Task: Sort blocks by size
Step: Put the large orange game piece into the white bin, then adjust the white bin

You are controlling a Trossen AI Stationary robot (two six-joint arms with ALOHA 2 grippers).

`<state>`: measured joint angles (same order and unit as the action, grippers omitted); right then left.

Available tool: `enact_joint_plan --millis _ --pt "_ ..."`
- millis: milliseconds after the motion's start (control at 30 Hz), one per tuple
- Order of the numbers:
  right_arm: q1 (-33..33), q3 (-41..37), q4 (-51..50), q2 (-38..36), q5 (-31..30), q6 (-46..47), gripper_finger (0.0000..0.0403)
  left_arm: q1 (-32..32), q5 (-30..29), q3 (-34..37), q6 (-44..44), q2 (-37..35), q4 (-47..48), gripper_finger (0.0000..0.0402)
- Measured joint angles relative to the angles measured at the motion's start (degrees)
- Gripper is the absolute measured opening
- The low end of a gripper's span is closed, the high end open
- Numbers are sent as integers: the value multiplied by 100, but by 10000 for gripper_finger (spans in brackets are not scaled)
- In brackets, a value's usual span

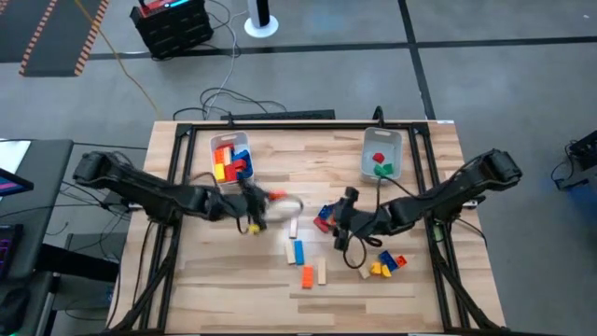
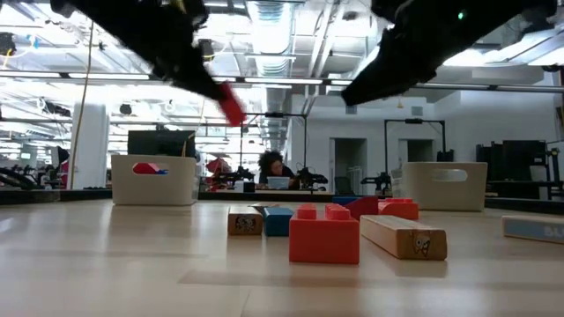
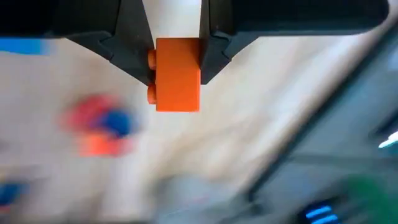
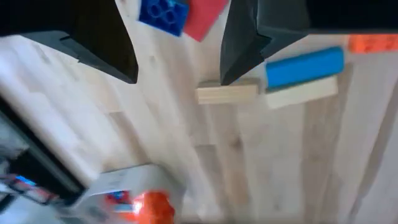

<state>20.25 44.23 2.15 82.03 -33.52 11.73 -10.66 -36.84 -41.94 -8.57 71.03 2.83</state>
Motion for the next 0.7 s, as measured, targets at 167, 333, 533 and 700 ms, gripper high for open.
enact_joint_plan --millis 167,333,533,700 --pt "158 -44 138 -35 -102 22 254 980 -1159 1 -995 -706 2250 86" --pt "136 -48 488 245 -112 -76 253 2112 -767 5 -1405 -844 3363 102" --pt "140 -51 698 359 -109 -168 253 2856 273 5 -1012 -767 3364 190" --pt "153 -50 709 320 -110 -212 253 3075 1050 5 -1185 -767 3973 230"
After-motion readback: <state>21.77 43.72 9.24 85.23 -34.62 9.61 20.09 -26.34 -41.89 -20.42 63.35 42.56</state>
